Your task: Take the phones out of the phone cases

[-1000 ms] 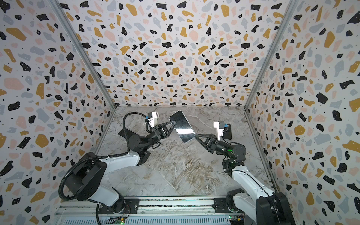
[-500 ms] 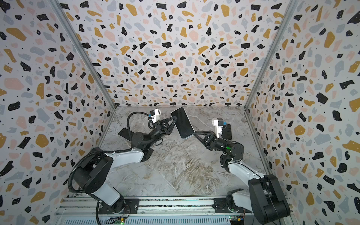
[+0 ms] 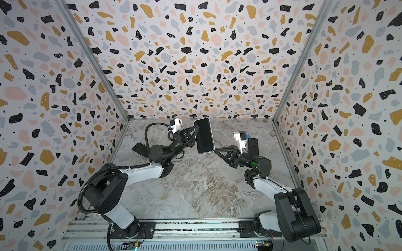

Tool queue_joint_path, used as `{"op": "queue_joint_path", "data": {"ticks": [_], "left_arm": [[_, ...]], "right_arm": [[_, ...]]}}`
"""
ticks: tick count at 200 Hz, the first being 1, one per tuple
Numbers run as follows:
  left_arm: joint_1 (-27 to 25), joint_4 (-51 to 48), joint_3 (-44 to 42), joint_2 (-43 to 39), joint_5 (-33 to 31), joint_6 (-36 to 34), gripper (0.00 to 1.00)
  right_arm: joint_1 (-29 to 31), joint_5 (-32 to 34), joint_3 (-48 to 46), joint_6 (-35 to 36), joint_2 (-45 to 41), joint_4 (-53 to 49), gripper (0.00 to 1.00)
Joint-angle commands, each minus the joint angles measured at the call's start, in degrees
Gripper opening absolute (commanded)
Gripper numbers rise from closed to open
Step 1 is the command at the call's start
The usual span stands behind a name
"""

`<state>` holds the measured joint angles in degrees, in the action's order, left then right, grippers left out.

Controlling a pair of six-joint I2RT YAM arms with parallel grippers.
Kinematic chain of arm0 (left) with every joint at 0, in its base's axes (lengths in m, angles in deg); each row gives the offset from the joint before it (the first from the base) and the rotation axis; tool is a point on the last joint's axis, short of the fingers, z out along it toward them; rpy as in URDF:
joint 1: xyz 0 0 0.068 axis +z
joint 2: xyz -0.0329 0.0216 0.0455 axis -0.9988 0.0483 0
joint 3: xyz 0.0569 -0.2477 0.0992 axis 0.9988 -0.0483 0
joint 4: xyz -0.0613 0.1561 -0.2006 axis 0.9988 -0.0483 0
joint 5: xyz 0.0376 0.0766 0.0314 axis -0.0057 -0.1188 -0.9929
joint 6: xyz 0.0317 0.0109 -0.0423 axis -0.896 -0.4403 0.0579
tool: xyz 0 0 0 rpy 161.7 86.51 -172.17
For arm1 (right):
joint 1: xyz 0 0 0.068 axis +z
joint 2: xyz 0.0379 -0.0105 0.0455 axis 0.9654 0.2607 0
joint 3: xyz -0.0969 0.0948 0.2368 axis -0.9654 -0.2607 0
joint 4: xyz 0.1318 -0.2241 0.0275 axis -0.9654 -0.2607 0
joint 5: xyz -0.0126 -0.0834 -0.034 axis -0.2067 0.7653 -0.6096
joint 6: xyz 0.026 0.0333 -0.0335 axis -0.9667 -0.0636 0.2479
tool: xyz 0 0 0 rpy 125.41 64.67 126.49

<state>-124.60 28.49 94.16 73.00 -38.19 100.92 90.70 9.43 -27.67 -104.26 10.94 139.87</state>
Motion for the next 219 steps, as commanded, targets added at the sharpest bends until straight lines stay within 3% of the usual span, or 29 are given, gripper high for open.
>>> {"op": "queue_joint_path", "data": {"ticks": [1,58,69,83,98,114,134,159,219], "left_arm": [[-3.52,16.70,2.02,-0.58,5.16,1.68,0.00],[-3.50,11.69,0.58,-2.37,5.46,-2.03,0.00],[-3.44,8.26,0.51,-3.30,5.82,-4.04,0.00],[-3.08,1.99,0.11,-5.16,6.21,-7.93,0.00],[-2.23,-5.25,-0.70,-7.70,6.13,-12.56,0.00],[-1.01,-12.82,-2.09,-10.65,5.09,-17.30,0.00],[0.58,-14.55,-3.59,-11.77,4.88,-18.39,0.00],[1.91,-14.10,-4.16,-11.98,5.95,-17.34,0.00],[2.12,-31.53,-1.33,-14.53,6.02,-26.07,0.00]], "right_arm": [[0.45,0.63,2.62,0.92,1.23,5.70,0.00],[0.06,0.98,2.25,1.63,-0.14,2.21,0.00],[-0.37,0.93,1.77,2.62,-1.46,-0.82,0.09],[-1.16,1.23,1.06,4.03,-3.97,-6.20,0.28],[-2.29,1.67,0.49,7.77,-8.08,-16.69,0.40],[-3.33,4.12,0.64,14.76,-13.32,-35.05,0.44],[-3.74,5.50,0.45,19.01,-17.18,-45.91,0.50],[-4.96,6.39,-0.25,19.84,-21.66,-54.03,0.53],[-1.91,7.27,-2.60,19.18,-28.37,-60.37,0.60]]}}
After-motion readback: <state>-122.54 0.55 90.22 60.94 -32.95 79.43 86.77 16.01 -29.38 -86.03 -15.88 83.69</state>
